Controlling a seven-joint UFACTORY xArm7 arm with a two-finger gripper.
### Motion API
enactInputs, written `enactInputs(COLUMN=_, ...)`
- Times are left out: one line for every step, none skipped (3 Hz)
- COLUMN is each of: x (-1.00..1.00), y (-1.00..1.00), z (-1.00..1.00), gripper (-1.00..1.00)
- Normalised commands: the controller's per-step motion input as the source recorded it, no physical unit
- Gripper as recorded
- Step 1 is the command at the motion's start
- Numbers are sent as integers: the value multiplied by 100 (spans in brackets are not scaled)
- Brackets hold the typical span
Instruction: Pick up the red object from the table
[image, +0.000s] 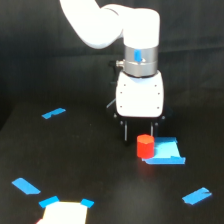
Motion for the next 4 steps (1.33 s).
enactInputs(x=62, y=-100, z=9, gripper=68)
enactInputs(x=-100, y=-100, z=100, gripper=-100)
enactInputs(x=37, y=8, z=-20, gripper=-93)
enactInputs(x=5, y=29, z=67, gripper=-100)
